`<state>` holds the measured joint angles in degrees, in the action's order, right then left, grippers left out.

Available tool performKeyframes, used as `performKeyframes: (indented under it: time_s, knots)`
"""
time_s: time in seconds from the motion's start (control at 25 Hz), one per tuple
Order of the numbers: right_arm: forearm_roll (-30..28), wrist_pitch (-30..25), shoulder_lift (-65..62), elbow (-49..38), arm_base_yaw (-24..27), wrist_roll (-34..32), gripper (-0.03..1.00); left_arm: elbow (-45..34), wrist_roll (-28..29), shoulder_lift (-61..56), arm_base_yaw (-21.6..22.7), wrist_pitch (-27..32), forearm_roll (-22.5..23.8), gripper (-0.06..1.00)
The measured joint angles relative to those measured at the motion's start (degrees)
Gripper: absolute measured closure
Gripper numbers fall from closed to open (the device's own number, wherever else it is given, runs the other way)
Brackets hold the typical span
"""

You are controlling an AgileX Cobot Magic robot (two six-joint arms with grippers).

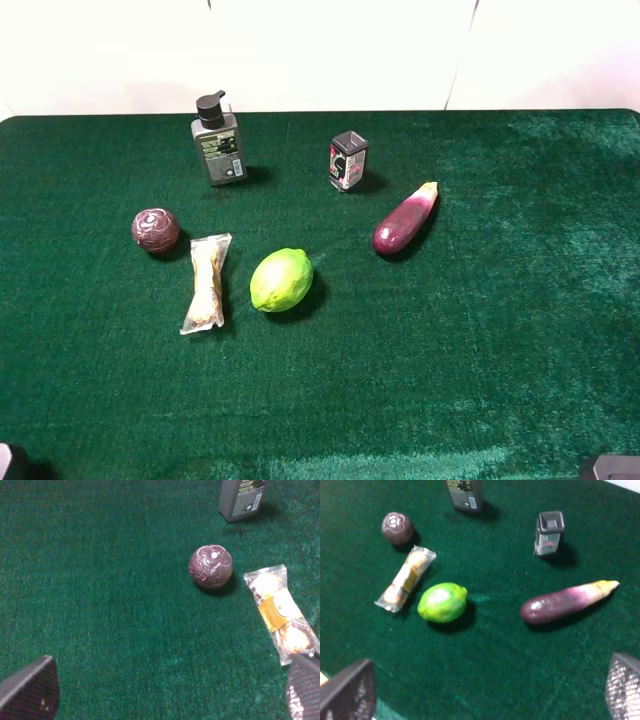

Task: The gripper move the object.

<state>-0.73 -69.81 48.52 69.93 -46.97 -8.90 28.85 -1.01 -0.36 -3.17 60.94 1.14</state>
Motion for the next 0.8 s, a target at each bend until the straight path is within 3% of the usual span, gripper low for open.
performKeyframes:
  time_s: [0.2,0.56,0.8]
  knots:
    - [-0.10,-0.06,-8.28,-7.10,2.82,0.00,0.27,0.00,0.00,0.00,0.00,0.00,0.00,0.03]
    - [-0.44,2.04,-27.33,-24.40,23.84,3.11,0.27,0.00,0.00,0.00,0.00,0.00,0.00,0.03]
    - [-0.39,4.66,-40.20,-33.74,33.07,3.43,0.27,0.00,0.00,0.00,0.00,0.00,0.00,0.03]
